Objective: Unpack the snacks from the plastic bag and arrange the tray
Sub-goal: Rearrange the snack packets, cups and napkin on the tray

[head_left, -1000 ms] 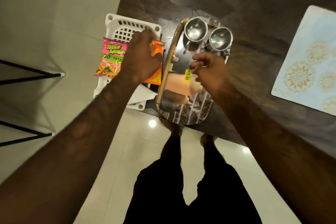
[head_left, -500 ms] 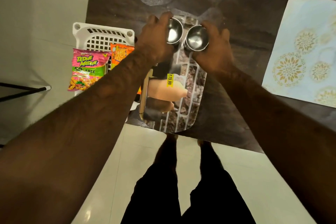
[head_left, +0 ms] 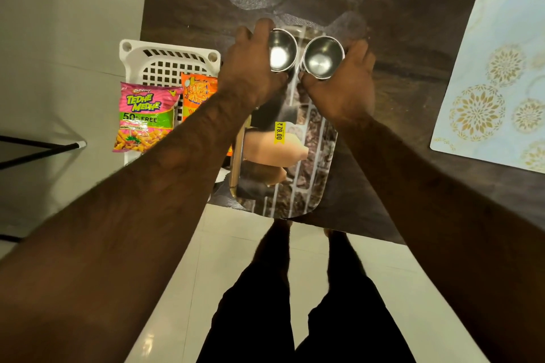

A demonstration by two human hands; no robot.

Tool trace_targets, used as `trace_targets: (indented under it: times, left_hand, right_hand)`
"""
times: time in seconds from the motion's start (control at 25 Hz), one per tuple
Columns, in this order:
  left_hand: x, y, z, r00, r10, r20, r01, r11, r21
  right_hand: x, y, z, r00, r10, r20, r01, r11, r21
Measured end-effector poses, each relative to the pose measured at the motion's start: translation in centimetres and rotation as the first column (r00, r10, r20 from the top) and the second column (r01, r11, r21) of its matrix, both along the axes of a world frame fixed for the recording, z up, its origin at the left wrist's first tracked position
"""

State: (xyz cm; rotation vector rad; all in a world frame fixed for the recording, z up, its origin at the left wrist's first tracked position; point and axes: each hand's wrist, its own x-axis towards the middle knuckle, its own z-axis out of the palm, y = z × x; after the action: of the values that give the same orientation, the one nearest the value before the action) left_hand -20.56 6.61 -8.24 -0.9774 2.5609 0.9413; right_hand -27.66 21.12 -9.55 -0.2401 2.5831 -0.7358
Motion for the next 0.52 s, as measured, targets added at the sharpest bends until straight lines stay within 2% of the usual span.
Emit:
trace_targets:
  times: [0.36,0.52]
  left_hand:
    - [0.1,0.0,0.4,1.000,-0.002,0.018,0.002,0.999,0.049]
    - [2.7,-0.9,2.1,0.995,0.029,-0.092,-0.025,0.999,0.040]
  right_hand:
    - [0.2,0.3,1.0,0.997,0.000,0.074,-0.002,1.000,0.025]
    - [1.9,1.8,2.5,0.992,-0.122,0.013,0.122,0.992,-0.028]
